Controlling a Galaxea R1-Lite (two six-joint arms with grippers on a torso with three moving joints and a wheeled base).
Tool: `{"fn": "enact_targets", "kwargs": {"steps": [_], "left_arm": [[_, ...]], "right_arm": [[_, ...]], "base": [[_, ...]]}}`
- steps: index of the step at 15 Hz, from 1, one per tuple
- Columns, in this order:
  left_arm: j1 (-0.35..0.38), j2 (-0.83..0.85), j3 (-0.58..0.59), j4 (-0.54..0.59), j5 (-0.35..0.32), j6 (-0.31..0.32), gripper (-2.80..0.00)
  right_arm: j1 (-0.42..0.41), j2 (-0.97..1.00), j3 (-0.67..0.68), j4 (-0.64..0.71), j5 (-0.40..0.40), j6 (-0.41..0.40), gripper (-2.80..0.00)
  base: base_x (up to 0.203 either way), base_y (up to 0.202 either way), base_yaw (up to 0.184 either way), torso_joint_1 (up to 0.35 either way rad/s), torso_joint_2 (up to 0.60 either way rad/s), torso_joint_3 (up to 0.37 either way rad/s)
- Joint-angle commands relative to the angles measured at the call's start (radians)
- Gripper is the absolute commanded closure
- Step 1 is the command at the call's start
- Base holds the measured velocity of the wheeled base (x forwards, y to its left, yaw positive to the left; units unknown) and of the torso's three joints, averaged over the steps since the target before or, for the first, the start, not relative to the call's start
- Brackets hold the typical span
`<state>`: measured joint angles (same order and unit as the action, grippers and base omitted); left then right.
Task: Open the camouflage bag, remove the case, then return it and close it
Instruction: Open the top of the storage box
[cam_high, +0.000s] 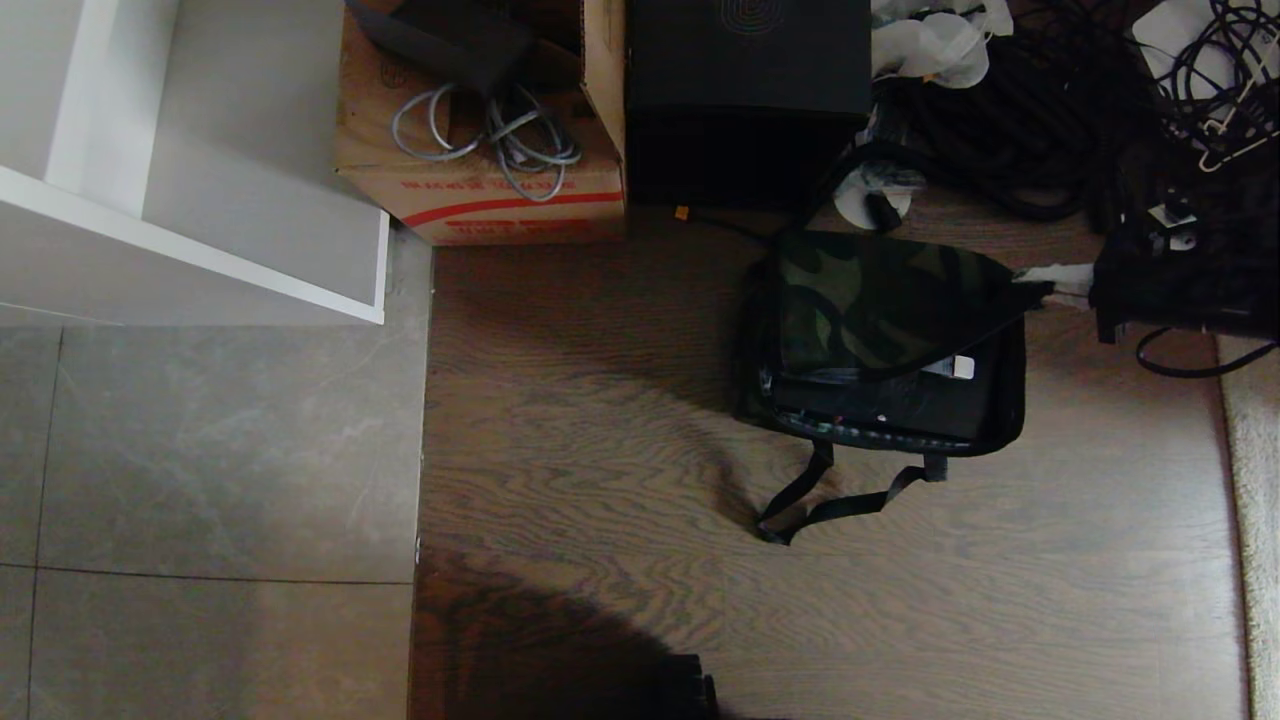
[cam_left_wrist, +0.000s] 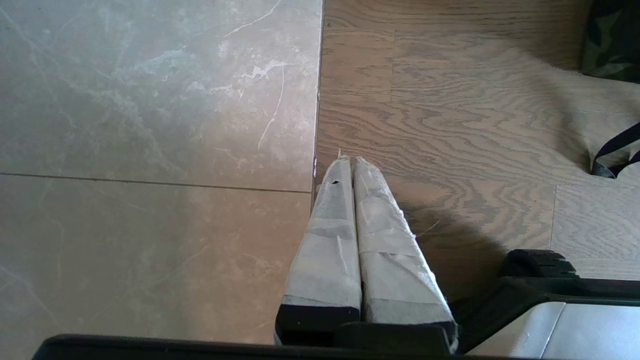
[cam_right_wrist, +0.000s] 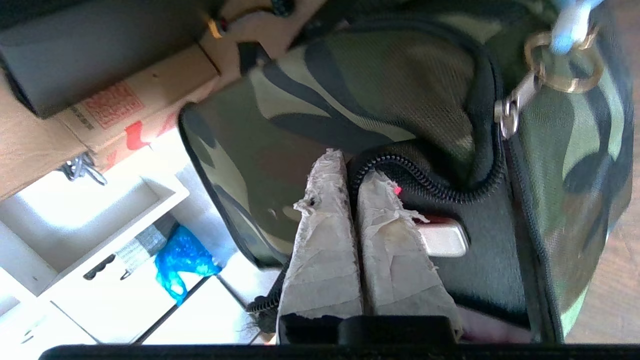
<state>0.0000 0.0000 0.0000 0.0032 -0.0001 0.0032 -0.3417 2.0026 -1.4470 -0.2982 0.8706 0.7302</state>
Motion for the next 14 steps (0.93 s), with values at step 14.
{"fn": "enact_targets", "kwargs": {"steps": [14], "left_arm": [[0.0, 0.002, 0.0, 0.0, 0.0, 0.0, 0.0]], "right_arm": [[-0.012, 0.005, -0.112, -0.019, 0.002, 0.205, 0.0]], "base": [[0.0, 0.0, 0.0, 0.0, 0.0, 0.0]]}}
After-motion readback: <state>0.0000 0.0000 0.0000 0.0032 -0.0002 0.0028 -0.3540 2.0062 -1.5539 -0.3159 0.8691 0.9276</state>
